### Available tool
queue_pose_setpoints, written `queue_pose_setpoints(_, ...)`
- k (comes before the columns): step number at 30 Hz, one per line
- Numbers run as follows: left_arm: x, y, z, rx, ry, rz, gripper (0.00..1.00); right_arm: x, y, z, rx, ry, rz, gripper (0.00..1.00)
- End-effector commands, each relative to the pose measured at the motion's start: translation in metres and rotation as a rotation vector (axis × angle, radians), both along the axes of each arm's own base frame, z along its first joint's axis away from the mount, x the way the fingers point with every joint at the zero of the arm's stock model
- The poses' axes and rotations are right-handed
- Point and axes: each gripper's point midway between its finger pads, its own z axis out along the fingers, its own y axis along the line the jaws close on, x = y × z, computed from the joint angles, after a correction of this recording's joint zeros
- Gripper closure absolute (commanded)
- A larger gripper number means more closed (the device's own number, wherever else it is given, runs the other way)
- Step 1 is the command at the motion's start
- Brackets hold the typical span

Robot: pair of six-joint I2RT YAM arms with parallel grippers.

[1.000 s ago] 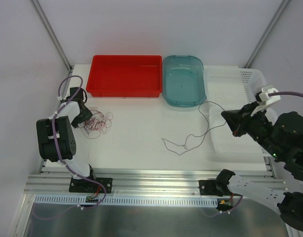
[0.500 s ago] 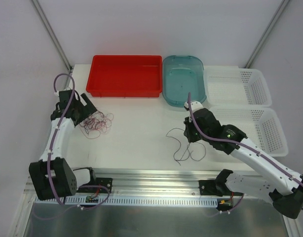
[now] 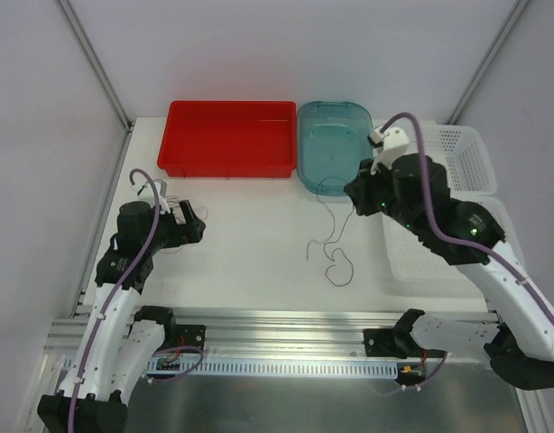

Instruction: Untangle the cables

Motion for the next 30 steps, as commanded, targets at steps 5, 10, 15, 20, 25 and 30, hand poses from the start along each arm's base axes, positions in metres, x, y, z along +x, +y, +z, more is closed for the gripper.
queue_pose_setpoints(5, -0.003, 0.013, 0.002, 0.113, -0.074, 0.036, 0.01, 0.006, -0.074, 0.111, -0.044, -0.25, -0.21, 0.99)
queue_pose_setpoints(10, -0.001, 0.018, -0.001, 0.126, -0.059, 0.069, 0.01, 0.009, -0.113, 0.155, -0.053, -0.37, -0.364, 0.99)
queue_pose_setpoints(15, 0.0, 0.019, -0.003, 0.124, -0.049, 0.074, 0.01, 0.025, -0.139, 0.18, -0.084, -0.456, -0.489, 0.99)
queue_pose_setpoints(20, 0.0, 0.018, -0.005, 0.12, -0.041, 0.072, 0.01, 0.061, -0.155, 0.204, -0.088, -0.499, -0.585, 0.99)
queue_pose_setpoints(25, 0.001, 0.015, -0.007, 0.114, -0.029, 0.061, 0.01, 0.092, -0.172, 0.226, -0.008, -0.546, -0.625, 0.99)
queue_pose_setpoints(30, 0.001, 0.013, -0.011, 0.108, -0.012, 0.053, 0.01, 0.134, -0.198, 0.229, 0.012, -0.57, -0.668, 0.99)
